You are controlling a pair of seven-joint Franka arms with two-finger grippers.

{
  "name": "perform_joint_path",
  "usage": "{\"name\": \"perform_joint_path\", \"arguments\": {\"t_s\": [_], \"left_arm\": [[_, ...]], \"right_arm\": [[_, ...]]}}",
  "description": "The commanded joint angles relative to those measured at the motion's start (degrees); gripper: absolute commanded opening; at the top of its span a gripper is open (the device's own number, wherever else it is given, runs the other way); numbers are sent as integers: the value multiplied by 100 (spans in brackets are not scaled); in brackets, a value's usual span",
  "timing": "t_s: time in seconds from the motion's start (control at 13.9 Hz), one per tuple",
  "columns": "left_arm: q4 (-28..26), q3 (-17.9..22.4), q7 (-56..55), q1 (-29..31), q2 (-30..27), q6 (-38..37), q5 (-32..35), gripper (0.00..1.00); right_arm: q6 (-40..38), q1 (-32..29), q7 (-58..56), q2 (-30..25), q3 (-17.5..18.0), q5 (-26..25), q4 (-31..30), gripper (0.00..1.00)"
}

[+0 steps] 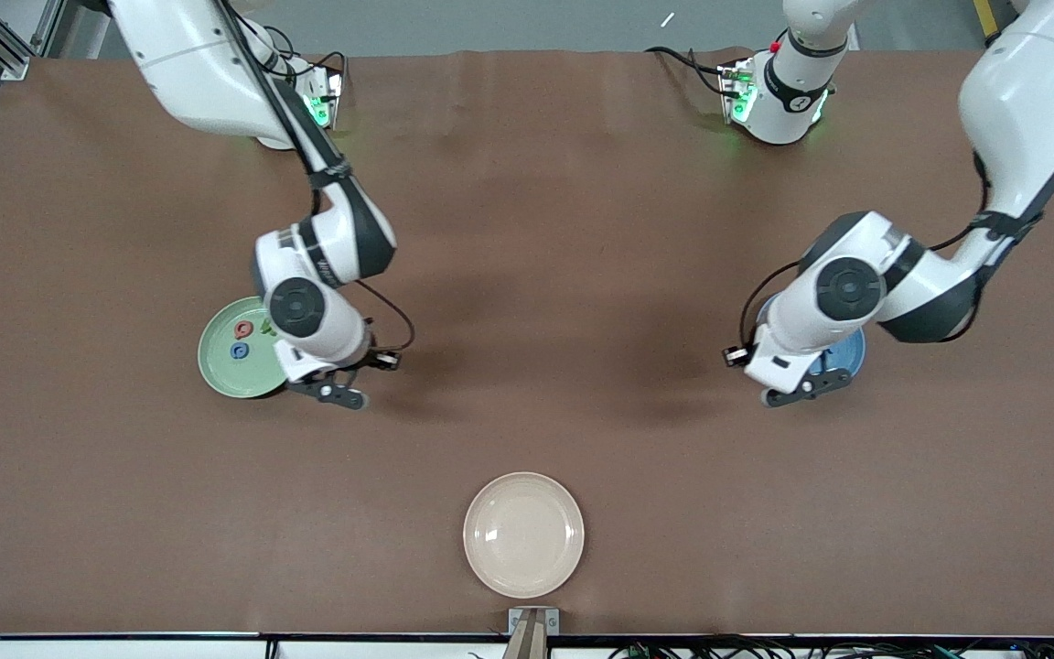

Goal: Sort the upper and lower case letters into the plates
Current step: 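Drop the n in the blue plate while the right gripper drops the B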

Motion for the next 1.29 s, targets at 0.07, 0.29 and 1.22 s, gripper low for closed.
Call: {"name": "perform_joint_path", "arguments": {"t_s": [0.07, 0.29, 1.22], "left_arm": [[-907, -346, 725, 1020, -117, 113, 67, 10], [-1452, -443, 885, 1584, -90, 332, 663, 10], [-2421, -135, 964, 2315, 6, 1230, 1738, 11]], "right_arm": [[-355, -707, -1036, -408, 107, -81, -203, 0], [-294, -1093, -1415, -365, 107, -81, -211, 0], [1657, -1912, -2805, -347, 115, -64, -1732, 2]]}}
